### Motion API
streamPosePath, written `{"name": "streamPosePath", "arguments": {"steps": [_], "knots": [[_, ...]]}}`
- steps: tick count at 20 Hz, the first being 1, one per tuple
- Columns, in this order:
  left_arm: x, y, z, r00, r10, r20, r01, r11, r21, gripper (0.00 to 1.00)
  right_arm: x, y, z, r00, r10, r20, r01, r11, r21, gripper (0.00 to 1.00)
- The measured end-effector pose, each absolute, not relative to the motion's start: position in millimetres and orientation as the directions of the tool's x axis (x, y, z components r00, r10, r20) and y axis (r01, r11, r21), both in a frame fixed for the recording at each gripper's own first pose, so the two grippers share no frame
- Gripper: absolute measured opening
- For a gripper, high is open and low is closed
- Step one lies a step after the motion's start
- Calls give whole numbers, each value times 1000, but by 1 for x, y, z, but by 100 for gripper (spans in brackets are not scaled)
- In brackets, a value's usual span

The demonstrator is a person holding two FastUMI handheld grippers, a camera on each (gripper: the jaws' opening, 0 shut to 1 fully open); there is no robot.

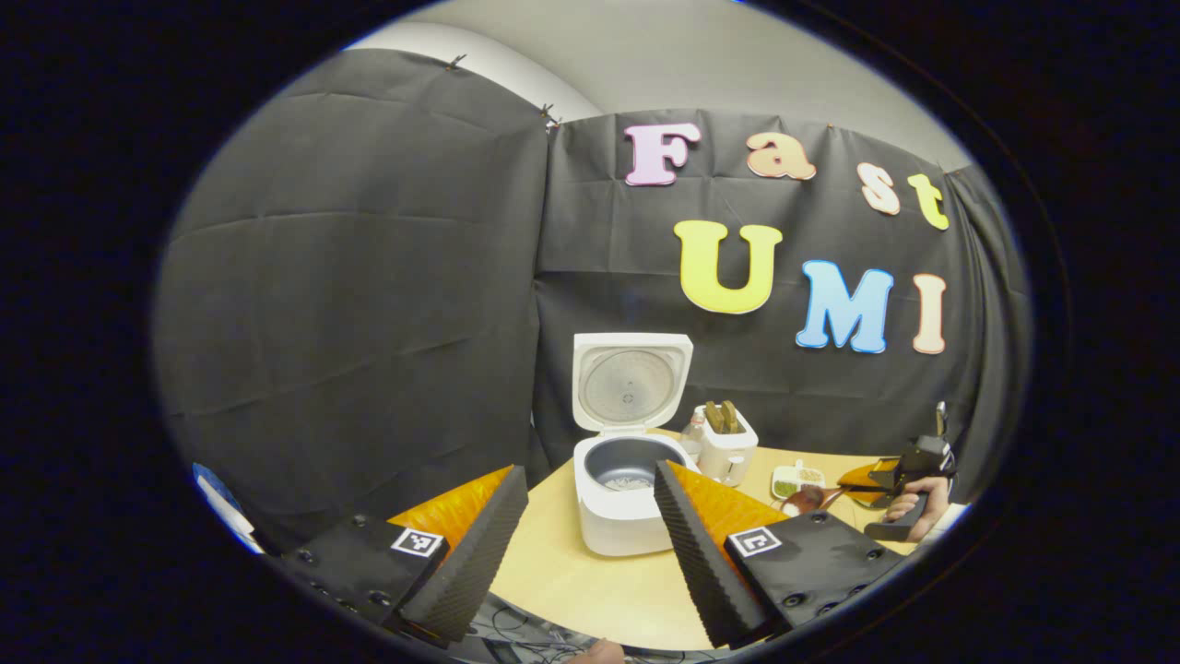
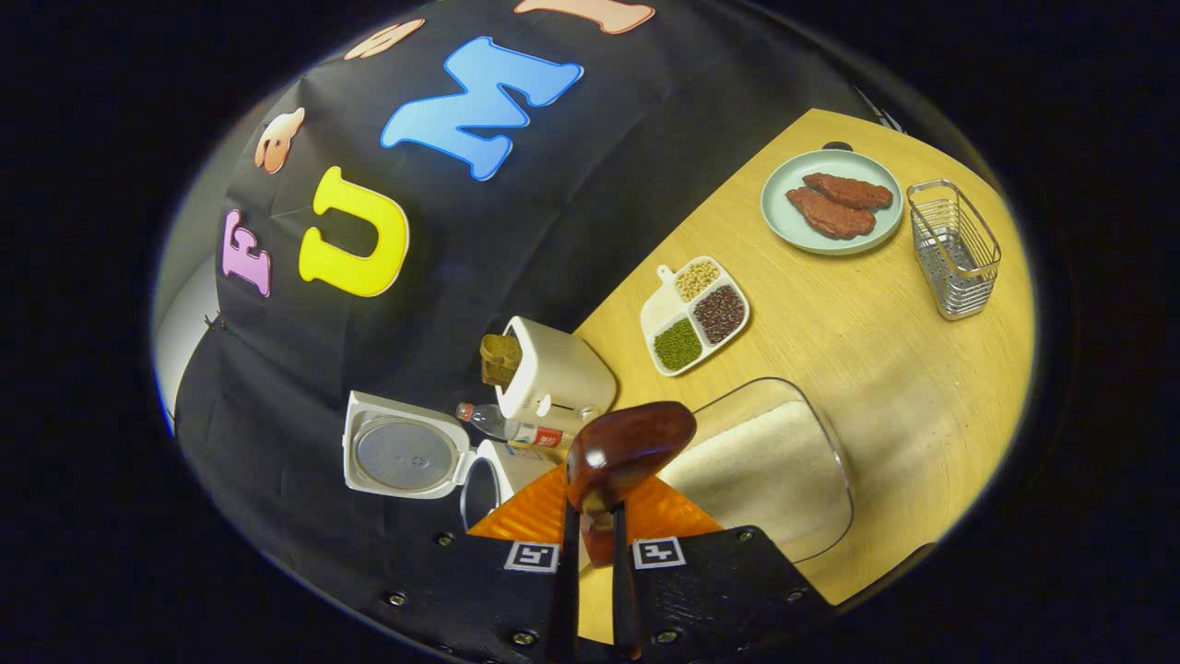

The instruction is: Close the left gripper, press the button to open the rice cooker; take a wooden spoon from the chopstick holder with the right hand, scoop a spoonful of rice and pour it into the rice cooker, then put the wooden spoon back into the chopstick holder.

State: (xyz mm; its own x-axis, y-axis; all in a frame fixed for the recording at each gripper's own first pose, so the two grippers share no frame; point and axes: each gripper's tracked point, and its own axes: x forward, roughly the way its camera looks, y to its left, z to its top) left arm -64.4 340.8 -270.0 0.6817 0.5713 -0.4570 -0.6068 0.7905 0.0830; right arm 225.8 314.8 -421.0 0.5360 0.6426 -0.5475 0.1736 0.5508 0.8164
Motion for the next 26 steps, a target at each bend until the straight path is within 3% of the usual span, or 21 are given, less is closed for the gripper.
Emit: {"name": "streamPosePath", "arguments": {"steps": [12,19,20,23,24,26], "knots": [[-101,363,-255,631,656,-414,-687,721,94,100,229,482,-306,486,781,-392,-257,557,790,15],[-118,380,-256,575,700,-423,-738,667,103,100,237,583,-318,425,804,-416,-512,592,622,15],[-120,384,-259,564,706,-428,-746,658,101,93,235,597,-327,409,804,-432,-544,594,592,15],[-126,392,-264,533,725,-436,-771,629,104,93,234,624,-359,375,787,-491,-645,602,472,15],[-130,394,-264,521,733,-437,-777,619,113,100,232,630,-366,371,782,-500,-689,593,416,15],[-136,398,-267,498,746,-443,-790,601,124,98,222,634,-377,357,781,-513,-772,556,309,14]]}}
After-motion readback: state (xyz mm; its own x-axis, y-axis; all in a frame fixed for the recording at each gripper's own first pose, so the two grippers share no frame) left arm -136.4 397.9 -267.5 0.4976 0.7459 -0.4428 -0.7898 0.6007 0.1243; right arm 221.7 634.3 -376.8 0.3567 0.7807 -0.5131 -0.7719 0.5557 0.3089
